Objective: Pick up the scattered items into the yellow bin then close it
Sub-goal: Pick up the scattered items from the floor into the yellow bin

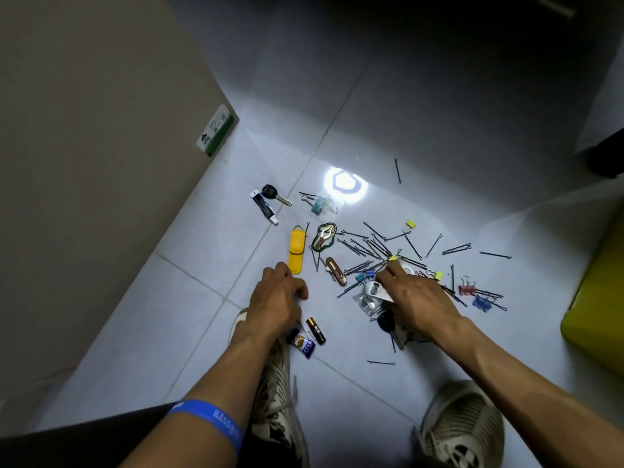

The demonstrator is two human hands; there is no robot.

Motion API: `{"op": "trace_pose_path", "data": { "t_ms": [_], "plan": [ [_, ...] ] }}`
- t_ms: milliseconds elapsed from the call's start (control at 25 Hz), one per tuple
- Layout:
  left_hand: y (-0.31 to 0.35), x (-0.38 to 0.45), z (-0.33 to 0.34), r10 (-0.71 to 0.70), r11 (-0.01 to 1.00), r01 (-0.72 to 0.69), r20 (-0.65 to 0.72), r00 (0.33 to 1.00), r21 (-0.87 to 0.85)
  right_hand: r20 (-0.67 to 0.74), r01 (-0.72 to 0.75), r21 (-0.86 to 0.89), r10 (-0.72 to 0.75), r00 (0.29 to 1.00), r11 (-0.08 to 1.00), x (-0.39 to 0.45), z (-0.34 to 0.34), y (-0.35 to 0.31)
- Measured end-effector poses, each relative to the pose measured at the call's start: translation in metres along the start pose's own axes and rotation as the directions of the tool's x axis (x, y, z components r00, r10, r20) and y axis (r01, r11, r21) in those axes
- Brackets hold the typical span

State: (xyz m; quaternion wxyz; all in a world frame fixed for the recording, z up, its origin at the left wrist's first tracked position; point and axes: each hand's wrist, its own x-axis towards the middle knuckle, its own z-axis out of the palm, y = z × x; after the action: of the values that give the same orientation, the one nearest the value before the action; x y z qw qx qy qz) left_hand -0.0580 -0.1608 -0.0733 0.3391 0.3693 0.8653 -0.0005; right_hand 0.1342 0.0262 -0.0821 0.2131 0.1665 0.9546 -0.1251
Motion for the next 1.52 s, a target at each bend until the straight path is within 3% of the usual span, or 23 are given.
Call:
{"op": "trace_pose_path", "data": {
  "t_ms": [240,440,600,720,800,880,1000,1080,1200,1440,1520],
  "plan": [
    [-0.001,-0.002,0.002,0.076,0.994,-0.079,0.041,0.996,0.079,-0.048,0.076,-0.015,-0.077,0.996,0.997,0.001,-0.006,-0.004],
    [0.002,-0.013,0.003,0.096,0.99,-0.084,-0.114,0.989,0.109,0.003,0.093,0.002,-0.093,0.996,0.996,0.014,-0.014,-0.008],
    [0.009,-0.035,0.018,0.199,0.938,-0.231,0.143,0.97,0.261,0.026,0.062,-0.021,-0.061,0.998,0.998,0.014,-0.015,-0.016],
    [0.006,-0.035,0.024,0.265,0.882,-0.294,0.128,0.956,0.368,0.042,-0.005,0.045,0.003,0.999,0.999,0.012,-0.009,-0.018],
    [0.01,-0.032,0.019,0.248,0.926,-0.268,0.105,0.963,0.268,0.034,-0.052,0.167,0.047,0.998,0.985,0.012,-0.012,-0.017],
    [0.015,-0.032,0.016,0.105,0.993,-0.106,-0.019,0.994,-0.06,0.039,-0.065,0.212,0.058,0.998,0.975,0.011,-0.013,-0.019],
    [0.025,-0.026,0.021,-0.18,0.917,0.128,-0.105,0.978,-0.379,-0.04,-0.158,0.332,0.181,0.983,0.93,0.004,-0.01,-0.028],
    [0.031,-0.024,0.023,-0.304,0.895,0.24,-0.119,0.945,-0.377,-0.03,-0.189,0.471,0.23,0.973,0.862,0.002,-0.009,-0.042],
    [0.033,-0.021,0.031,-0.306,0.936,0.279,-0.102,0.947,-0.217,0.0,-0.106,0.611,0.134,0.991,0.785,0.002,-0.001,-0.064],
    [0.03,-0.013,0.029,-0.408,0.793,0.286,-0.12,0.905,-0.537,0.01,-0.12,0.434,0.129,0.992,0.893,0.011,0.013,-0.076],
    [0.033,-0.011,0.024,-0.47,0.725,0.289,-0.143,0.871,-0.625,-0.009,-0.163,0.503,0.194,0.981,0.849,0.013,0.011,-0.079]
  ]
}}
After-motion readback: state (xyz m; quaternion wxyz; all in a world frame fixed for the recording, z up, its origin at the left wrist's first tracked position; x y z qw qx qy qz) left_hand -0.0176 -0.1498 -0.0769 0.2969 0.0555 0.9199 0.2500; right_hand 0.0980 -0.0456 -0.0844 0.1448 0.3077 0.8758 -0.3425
